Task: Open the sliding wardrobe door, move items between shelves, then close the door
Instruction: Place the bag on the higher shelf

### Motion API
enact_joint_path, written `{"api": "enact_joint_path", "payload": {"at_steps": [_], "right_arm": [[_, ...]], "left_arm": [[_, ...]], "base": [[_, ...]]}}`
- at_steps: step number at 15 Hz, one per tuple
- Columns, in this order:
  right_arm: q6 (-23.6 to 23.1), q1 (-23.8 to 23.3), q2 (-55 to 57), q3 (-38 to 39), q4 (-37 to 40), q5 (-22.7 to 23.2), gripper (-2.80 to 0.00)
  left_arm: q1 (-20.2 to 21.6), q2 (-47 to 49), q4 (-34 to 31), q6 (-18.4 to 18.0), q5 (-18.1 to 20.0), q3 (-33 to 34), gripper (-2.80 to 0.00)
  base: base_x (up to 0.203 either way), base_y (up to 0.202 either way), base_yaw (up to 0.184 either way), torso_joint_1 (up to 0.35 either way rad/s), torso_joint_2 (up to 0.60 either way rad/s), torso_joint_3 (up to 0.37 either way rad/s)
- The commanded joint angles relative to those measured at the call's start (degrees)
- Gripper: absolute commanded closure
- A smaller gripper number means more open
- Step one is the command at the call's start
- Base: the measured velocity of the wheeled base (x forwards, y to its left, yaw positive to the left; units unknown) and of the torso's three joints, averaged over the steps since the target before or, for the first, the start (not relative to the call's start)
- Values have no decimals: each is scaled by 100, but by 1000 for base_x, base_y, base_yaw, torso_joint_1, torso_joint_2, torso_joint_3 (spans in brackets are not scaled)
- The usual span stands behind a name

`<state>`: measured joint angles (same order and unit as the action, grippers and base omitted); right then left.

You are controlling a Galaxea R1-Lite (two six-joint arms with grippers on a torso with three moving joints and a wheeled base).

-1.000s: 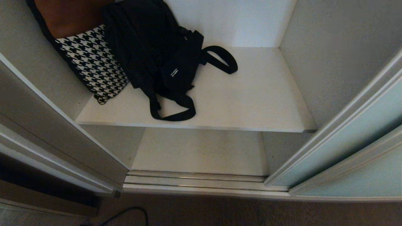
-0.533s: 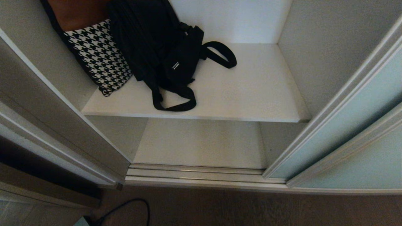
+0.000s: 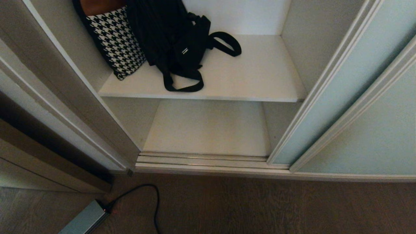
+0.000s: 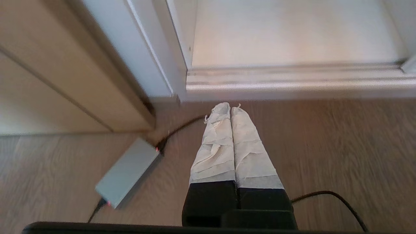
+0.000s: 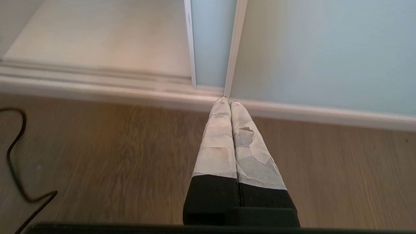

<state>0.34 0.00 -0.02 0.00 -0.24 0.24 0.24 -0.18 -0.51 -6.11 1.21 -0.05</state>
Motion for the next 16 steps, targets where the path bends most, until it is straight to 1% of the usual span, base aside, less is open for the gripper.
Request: {"api": "enact_joint_path", "payload": {"at_steps": [1,3,16], "right_arm": [[1,3,-12,8,-2,2,0],[1,8,-15,0,-2,2,0],[1,0,-15,0,-2,2,0]], "left_arm": [[2,18,-2,3,2,5,0],[2,19,16,85,2,5,0],[2,27,16,101,-12,5,0]], "base": [[-194,0,1,6,2,1],[-147,0,1,1,1,5],[0,0,0,0,0,0]]}}
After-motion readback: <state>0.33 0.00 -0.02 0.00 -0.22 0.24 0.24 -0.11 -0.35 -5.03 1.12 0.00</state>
